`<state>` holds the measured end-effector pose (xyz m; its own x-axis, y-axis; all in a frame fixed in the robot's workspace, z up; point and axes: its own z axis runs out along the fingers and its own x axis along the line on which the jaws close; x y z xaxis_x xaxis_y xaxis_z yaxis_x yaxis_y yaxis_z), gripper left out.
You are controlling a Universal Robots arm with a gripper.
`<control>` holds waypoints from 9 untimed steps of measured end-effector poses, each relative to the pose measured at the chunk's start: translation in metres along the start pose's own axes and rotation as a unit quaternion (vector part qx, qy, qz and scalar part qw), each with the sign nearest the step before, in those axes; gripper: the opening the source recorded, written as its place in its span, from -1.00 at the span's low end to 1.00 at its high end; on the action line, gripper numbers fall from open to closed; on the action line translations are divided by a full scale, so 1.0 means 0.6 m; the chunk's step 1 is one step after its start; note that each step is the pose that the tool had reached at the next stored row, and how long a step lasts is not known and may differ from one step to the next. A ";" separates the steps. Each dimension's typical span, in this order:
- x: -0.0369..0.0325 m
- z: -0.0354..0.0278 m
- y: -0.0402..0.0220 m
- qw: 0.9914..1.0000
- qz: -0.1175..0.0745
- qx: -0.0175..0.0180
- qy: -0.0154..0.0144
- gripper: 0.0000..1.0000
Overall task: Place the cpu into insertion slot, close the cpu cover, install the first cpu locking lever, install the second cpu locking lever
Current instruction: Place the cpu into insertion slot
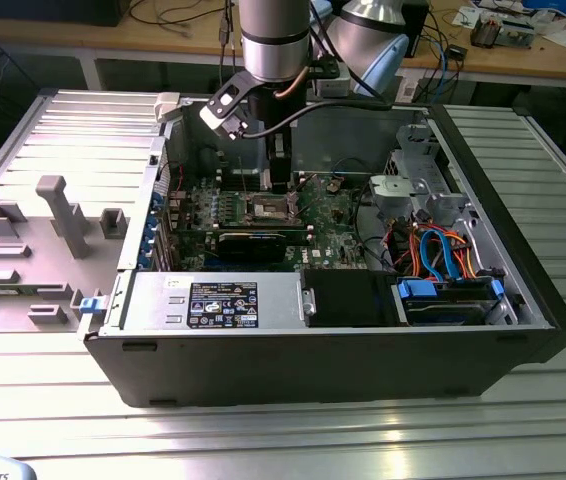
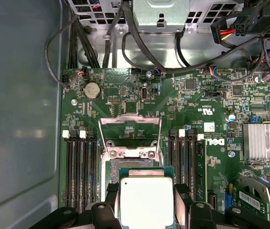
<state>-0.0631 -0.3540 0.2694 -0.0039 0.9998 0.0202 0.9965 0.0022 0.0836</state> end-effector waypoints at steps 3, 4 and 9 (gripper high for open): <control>0.000 0.000 0.000 1.000 0.000 0.000 0.000 0.08; 0.000 0.000 0.000 1.000 0.000 0.000 0.000 0.08; 0.000 0.010 -0.005 1.000 0.000 0.000 0.000 0.08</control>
<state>-0.0653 -0.3537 0.2631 -0.0039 0.9998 0.0203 0.9965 0.0022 0.0837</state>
